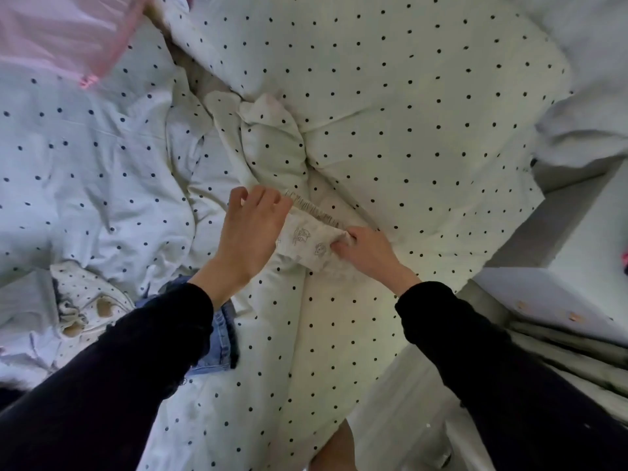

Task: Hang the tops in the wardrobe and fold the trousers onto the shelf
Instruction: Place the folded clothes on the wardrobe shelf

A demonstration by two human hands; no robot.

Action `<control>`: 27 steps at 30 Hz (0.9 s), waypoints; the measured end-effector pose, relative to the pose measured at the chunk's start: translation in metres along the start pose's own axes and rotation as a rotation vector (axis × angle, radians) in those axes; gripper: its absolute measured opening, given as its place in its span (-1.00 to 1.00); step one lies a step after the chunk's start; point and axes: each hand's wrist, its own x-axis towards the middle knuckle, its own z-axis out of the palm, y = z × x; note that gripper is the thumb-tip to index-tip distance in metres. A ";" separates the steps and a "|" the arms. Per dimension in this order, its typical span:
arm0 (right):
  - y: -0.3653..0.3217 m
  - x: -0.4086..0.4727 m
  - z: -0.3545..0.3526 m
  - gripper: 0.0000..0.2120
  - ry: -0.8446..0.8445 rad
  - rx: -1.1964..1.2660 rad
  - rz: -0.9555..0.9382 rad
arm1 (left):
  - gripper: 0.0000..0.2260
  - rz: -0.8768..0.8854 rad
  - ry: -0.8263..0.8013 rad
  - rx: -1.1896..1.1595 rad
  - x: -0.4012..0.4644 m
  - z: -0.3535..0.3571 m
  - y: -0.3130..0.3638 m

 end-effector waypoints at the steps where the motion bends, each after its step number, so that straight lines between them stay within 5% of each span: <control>1: 0.002 0.009 0.000 -0.70 0.045 -0.007 0.006 | -0.64 0.053 0.117 0.024 0.001 0.005 0.003; 5: 0.005 0.027 0.014 -0.76 0.163 -0.175 0.033 | -0.71 0.286 0.139 0.059 -0.012 0.042 0.008; 8: 0.011 0.026 0.030 -0.73 0.363 -0.323 0.043 | -0.39 0.284 -0.073 0.103 -0.017 0.071 -0.006; 11: 0.019 0.013 0.055 -0.67 0.730 -0.500 -0.262 | -0.09 0.268 -0.188 0.126 -0.008 0.083 -0.012; 13: 0.025 0.008 0.075 -0.51 0.642 -0.554 -0.423 | -0.07 0.254 -0.135 0.080 0.003 0.087 -0.008; 16: 0.038 0.017 0.092 -0.22 0.485 -0.652 -0.389 | -0.17 0.237 -0.066 0.071 0.014 0.093 0.000; 27: 0.023 0.055 0.061 -0.31 0.490 -0.681 -0.363 | -0.51 0.032 0.074 -0.038 0.016 0.093 0.014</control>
